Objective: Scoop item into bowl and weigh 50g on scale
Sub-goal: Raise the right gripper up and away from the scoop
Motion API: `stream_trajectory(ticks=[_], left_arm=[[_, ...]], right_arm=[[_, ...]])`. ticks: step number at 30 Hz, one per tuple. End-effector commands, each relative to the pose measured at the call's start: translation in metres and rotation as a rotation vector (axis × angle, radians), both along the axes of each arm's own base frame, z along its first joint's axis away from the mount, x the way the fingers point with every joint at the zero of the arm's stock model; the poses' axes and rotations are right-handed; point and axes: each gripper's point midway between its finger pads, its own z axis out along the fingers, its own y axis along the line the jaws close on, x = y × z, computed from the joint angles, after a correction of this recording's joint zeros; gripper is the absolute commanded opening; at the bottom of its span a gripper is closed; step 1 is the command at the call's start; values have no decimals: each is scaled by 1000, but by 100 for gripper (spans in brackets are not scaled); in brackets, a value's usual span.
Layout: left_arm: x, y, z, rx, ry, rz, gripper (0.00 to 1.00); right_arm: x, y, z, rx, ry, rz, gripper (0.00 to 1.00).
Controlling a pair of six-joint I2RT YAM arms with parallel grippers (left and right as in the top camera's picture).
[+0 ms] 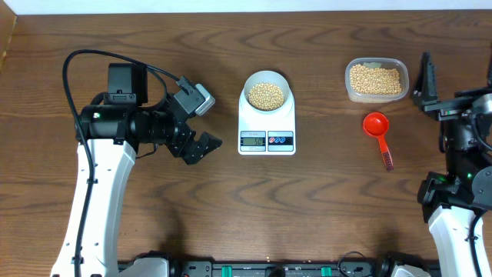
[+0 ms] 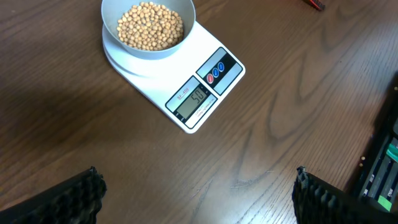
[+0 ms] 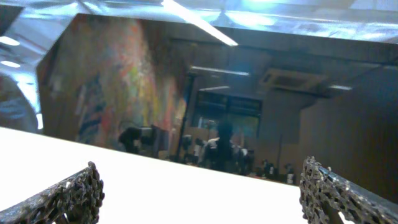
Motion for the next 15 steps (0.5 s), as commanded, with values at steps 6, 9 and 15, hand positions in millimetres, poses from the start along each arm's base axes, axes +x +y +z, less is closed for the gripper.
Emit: stream_trajectory(ticks=[6, 9, 15], left_arm=[[-1, -1, 6, -7, -24, -15, 98], [-1, -1, 6, -7, -24, -15, 98], [-1, -1, 6, -7, -24, -15, 98]], right_arm=[[-8, 30, 1, -127, -10, 132, 99], [-11, 41, -4, -172, 1, 189, 99], [-11, 42, -5, -178, 3, 195, 99]])
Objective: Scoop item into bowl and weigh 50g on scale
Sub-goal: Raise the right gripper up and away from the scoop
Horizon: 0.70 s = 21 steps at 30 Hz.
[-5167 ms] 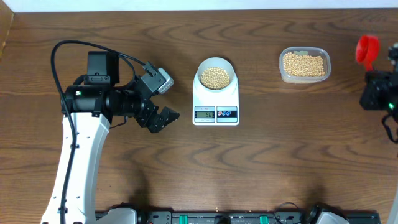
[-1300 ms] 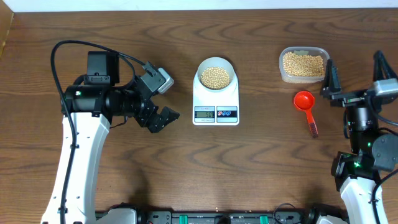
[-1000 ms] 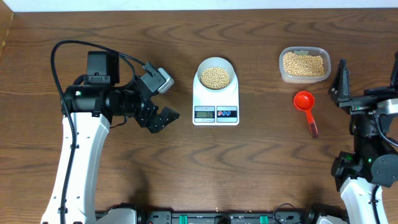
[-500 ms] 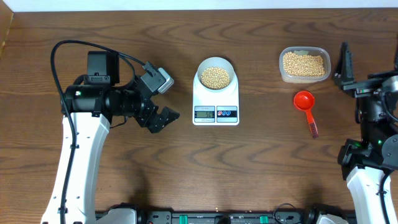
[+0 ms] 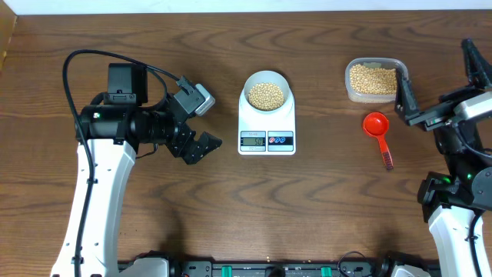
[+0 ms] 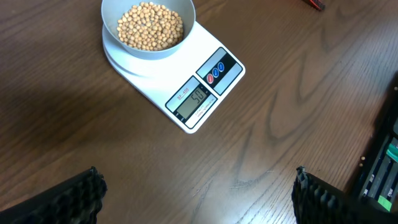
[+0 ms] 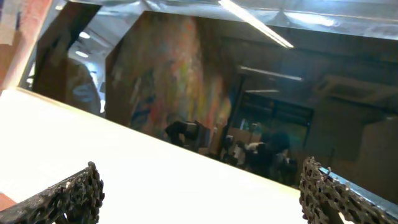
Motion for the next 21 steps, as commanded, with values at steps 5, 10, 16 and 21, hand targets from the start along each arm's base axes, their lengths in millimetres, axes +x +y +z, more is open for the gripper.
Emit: stream_trajectory(ticks=[5, 10, 16, 21], left_arm=[[-1, -1, 6, -7, -23, -15, 98], [-1, -1, 6, -7, -23, -15, 98], [-1, -1, 6, -7, -23, -15, 98], [-1, -1, 6, -7, -23, -15, 98]], right_arm=[[2, 0, 2, -14, -5, -4, 99], [11, -3, -5, 19, 35, -18, 99], [21, -3, -21, 25, 120, -5, 99], [31, -5, -41, 48, 223, -4, 99]])
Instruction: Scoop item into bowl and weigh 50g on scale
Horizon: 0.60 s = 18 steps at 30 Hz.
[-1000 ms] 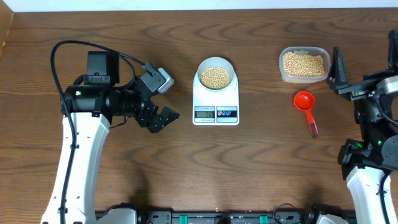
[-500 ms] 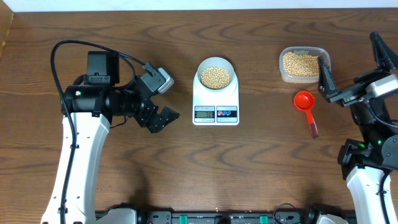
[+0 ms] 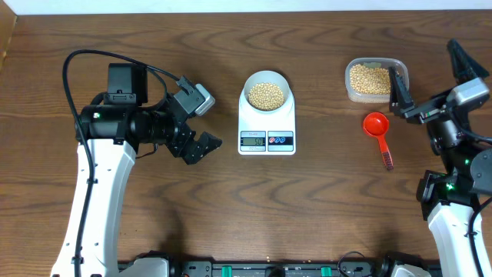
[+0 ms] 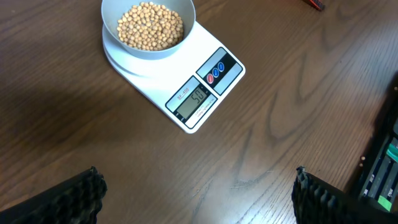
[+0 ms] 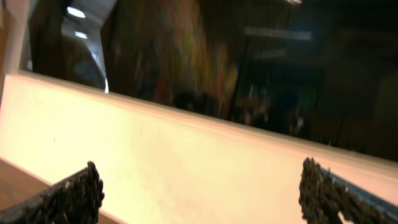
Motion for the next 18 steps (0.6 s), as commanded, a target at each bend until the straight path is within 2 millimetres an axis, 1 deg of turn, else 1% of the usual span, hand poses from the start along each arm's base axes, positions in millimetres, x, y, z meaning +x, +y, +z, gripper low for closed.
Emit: stream_trajectory(ticks=[1, 2, 4, 6, 7, 8, 9, 11, 13, 16, 18], left_arm=[[-1, -1, 6, -7, -23, -15, 98], [-1, -1, 6, -7, -23, -15, 98], [-1, -1, 6, -7, -23, -15, 98], [-1, -1, 6, -7, -23, -15, 98], [-1, -1, 6, -7, -23, -15, 98], [-1, -1, 6, -7, -23, -15, 98], [-1, -1, 6, -7, -23, -15, 98], [-1, -1, 6, -7, -23, -15, 98], [-1, -1, 6, -7, -23, -15, 98], [-1, -1, 6, -7, -23, -15, 98], [-1, -1, 6, -7, -23, -15, 98]], right_arm=[[5, 1, -7, -2, 47, 7, 99], [4, 4, -10, -8, 58, 24, 99], [5, 3, -15, 4, 92, 39, 99], [3, 5, -22, 48, 153, 88, 99], [-4, 15, -33, 65, 232, 184, 99], [-6, 17, -38, 60, 255, 207, 99], [-14, 16, -41, 41, 278, 240, 99], [-29, 22, -43, -48, 261, 313, 99], [-45, 29, -40, -136, 218, 362, 99], [-59, 39, -34, -199, 170, 383, 99], [-62, 43, -39, -211, 180, 388, 99]])
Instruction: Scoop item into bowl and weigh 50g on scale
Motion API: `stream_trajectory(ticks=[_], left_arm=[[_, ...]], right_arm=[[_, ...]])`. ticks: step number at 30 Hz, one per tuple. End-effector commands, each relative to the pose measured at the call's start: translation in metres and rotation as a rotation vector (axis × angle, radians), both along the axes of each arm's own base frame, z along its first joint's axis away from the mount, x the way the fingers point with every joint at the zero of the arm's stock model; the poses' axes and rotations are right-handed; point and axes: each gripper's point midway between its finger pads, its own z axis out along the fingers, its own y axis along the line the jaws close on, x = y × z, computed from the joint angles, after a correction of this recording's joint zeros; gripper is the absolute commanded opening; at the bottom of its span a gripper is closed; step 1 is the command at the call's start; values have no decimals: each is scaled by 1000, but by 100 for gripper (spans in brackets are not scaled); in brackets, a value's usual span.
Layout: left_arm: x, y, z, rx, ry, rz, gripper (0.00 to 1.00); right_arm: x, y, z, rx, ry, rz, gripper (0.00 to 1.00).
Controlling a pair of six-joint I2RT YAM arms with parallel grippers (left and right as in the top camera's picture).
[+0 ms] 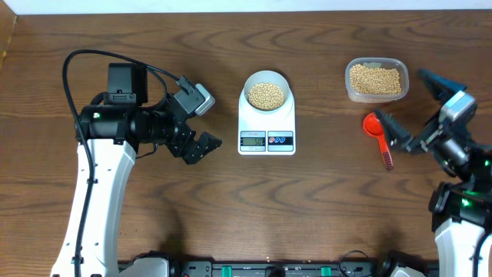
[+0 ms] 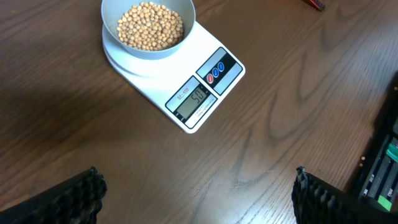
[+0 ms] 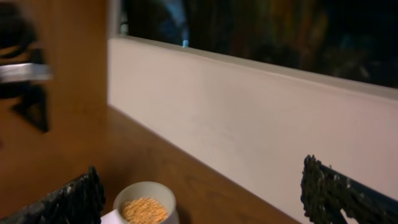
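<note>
A white bowl (image 1: pixel 267 93) of soybeans stands on the white scale (image 1: pixel 267 137); in the left wrist view the bowl (image 2: pixel 148 27) is at the top and the scale's display (image 2: pixel 195 99) reads 50. The red scoop (image 1: pixel 377 128) lies on the table below the clear container (image 1: pixel 375 80) of beans. My left gripper (image 1: pixel 201 123) hangs open left of the scale, empty. My right gripper (image 1: pixel 415 108) is open and empty, just right of the scoop. The right wrist view shows the bowl (image 3: pixel 145 204) far off.
The wooden table (image 1: pixel 307 200) carries only these things. A white wall (image 3: pixel 249 112) rises behind the table's far edge. Black equipment with green parts (image 1: pixel 269 269) lines the near edge.
My right gripper has dropped lower and tilted down, from beside the bean container to just right of the red scoop. Its camera now sees the table and bowl. The left arm is unmoved.
The bowl sat filled on the scale, reading 50, and the scoop lay on the table throughout. My right gripper stood open at the far right, pointing up at the room, then swung near the container, and now sits lower by the scoop. The left arm stayed still.
</note>
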Motion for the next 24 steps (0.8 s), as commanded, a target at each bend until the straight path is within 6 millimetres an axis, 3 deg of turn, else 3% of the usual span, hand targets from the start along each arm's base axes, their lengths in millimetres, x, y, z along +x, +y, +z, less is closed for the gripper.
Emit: stream_trajectory(ticks=[1, 6, 12, 17, 24], left_arm=[[-1, -1, 6, -7, -23, -14, 98], [-1, -1, 6, -7, -23, -14, 98], [-1, -1, 6, -7, -23, -14, 98], [-1, -1, 6, -7, -23, -14, 98], [-1, -1, 6, -7, -23, -14, 98]], right_arm=[[-17, 19, -8, -79, -23, 83, 99], [-11, 26, -47, -60, 94, -31, 99], [-15, 34, -72, -67, 100, -142, 99], [-28, 36, -100, -62, 113, -197, 99], [-49, 25, -123, -50, 44, -277, 99]])
